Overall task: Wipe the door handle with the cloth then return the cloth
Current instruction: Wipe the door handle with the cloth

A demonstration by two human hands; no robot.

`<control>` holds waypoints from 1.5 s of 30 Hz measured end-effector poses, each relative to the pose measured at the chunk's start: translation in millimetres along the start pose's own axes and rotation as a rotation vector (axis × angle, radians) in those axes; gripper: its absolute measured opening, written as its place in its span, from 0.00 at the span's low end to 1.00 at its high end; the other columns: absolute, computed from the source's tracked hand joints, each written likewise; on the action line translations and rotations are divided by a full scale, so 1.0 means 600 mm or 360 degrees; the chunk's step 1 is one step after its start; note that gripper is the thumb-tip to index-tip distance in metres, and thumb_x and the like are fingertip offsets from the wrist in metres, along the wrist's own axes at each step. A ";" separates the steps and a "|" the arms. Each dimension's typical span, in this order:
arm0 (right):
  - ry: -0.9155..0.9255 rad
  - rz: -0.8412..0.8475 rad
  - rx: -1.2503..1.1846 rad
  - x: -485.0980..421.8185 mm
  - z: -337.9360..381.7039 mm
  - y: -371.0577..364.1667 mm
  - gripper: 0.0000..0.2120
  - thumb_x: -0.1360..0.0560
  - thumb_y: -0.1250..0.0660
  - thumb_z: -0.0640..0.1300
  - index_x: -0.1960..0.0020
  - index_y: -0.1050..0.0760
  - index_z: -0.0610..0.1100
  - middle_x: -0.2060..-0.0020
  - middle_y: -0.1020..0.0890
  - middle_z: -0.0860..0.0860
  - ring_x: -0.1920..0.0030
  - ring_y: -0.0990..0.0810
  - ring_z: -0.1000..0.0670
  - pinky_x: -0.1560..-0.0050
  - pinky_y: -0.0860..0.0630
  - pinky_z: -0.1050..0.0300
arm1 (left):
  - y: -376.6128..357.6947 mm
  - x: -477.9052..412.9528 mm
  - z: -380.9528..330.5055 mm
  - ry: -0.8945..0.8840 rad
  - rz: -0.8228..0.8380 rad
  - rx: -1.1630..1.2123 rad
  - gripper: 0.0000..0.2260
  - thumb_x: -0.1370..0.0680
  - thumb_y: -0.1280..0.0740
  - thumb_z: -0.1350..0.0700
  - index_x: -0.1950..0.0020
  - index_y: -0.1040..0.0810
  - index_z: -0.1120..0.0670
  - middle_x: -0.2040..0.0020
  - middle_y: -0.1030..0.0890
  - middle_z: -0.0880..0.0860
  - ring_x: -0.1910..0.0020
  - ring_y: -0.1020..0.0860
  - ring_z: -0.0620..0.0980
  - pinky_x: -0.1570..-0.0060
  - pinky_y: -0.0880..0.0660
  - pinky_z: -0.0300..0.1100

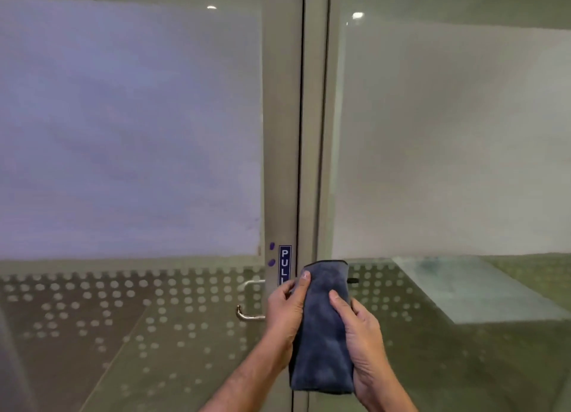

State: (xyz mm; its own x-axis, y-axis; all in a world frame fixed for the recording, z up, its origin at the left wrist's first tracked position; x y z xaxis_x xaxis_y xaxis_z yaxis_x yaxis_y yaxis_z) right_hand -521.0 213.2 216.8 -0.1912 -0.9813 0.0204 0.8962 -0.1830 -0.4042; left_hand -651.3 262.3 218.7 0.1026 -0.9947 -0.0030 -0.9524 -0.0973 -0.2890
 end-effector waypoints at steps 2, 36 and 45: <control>0.0077 -0.0212 0.0038 -0.025 -0.022 -0.018 0.07 0.27 0.24 0.45 0.54 0.15 0.42 0.59 0.11 0.44 0.57 0.11 0.42 0.57 0.16 0.49 | 0.044 -0.029 -0.010 -0.0093 -0.0139 -0.0060 0.16 0.20 0.29 0.47 0.41 0.16 0.58 0.49 0.11 0.58 0.47 0.13 0.58 0.44 0.17 0.52; 0.1654 -0.0401 0.2000 -0.263 -0.048 -0.234 0.24 0.31 0.21 0.39 0.37 0.21 0.34 0.48 0.17 0.42 0.50 0.17 0.42 0.47 0.17 0.49 | 0.123 -0.322 -0.142 -0.1838 -0.0587 -0.2164 0.29 0.13 0.46 0.48 0.15 0.51 0.55 0.14 0.54 0.55 0.15 0.55 0.55 0.17 0.59 0.57; 0.1584 -0.0078 0.2260 -0.255 -0.091 -0.239 0.20 0.31 0.22 0.40 0.40 0.19 0.38 0.51 0.17 0.46 0.53 0.17 0.46 0.52 0.15 0.51 | 0.120 -0.321 -0.144 -0.1862 -0.0655 -0.2140 0.27 0.14 0.47 0.50 0.15 0.48 0.56 0.15 0.51 0.55 0.15 0.54 0.56 0.17 0.62 0.55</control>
State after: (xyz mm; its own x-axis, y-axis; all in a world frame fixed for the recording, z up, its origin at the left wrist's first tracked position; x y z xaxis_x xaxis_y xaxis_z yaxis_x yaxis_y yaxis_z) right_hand -642.3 392.7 221.9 0.1094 -0.6645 -0.7393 0.4030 -0.6502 0.6441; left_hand -764.3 444.2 281.5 -0.0743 -0.4302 -0.8997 -0.3149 -0.8459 0.4305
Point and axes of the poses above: each hand's wrist, its own x-axis away from the middle knuckle, its own y-axis out of the back of the hand, z = x × y, the point moved 6 cm from there along -x, towards the middle knuckle
